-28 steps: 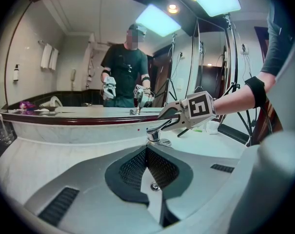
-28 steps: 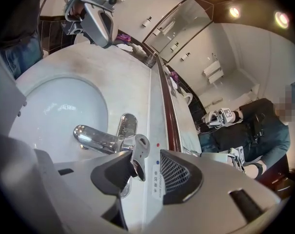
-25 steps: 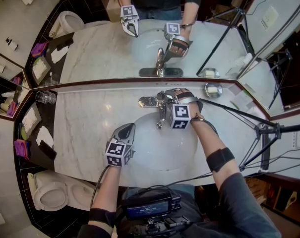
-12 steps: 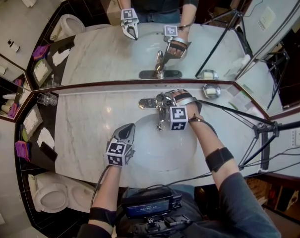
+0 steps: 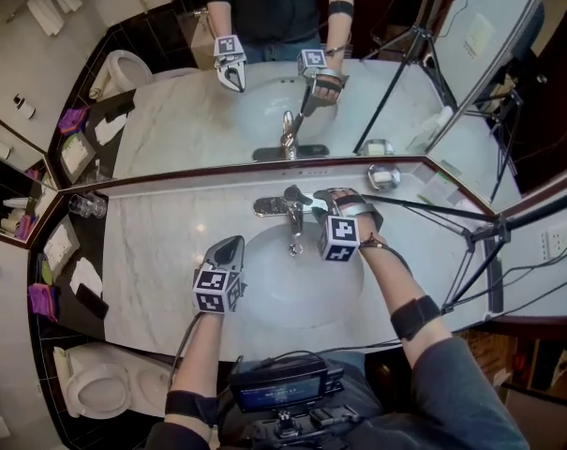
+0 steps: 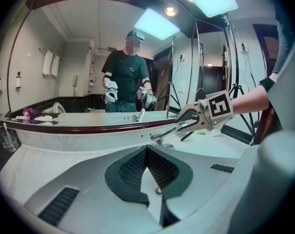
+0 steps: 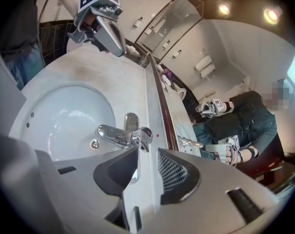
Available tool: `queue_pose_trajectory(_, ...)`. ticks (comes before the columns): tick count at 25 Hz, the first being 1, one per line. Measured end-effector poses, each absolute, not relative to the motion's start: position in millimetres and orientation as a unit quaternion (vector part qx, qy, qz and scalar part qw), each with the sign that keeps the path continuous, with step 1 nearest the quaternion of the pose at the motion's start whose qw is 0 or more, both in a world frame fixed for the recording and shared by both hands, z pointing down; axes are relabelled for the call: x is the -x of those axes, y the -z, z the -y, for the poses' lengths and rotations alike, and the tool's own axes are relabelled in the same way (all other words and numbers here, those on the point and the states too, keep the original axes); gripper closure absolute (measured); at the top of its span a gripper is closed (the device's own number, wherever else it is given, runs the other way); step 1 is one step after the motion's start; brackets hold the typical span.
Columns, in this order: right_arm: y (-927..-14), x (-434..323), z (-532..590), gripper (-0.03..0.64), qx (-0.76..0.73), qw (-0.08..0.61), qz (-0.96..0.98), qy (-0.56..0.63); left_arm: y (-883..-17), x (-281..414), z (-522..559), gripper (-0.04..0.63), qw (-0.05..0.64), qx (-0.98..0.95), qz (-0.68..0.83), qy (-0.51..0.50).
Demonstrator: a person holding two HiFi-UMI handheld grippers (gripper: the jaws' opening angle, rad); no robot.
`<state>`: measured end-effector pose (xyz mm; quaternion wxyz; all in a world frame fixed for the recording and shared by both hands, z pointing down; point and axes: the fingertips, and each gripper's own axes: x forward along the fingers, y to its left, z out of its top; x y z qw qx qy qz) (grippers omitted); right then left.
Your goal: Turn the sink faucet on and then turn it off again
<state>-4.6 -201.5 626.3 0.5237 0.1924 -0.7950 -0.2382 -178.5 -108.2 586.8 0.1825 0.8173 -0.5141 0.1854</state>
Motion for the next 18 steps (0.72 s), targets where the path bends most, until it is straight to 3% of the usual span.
queue_pose_trajectory(8, -591.2, -23.8, 181.6, 0.593, -0.308, 0.443, 0.83, 0.141, -575.2, 170.6, 110.7, 0.594, 0.173, -0.823, 0.512, -0.176)
queue_pose_trajectory(18, -582.6, -59.9, 149.6, 0.598, -0.443, 0.221, 0.855, -0.156, -566.2, 167.2, 106.8, 0.594, 0.163, -0.827, 0.511, -0.168)
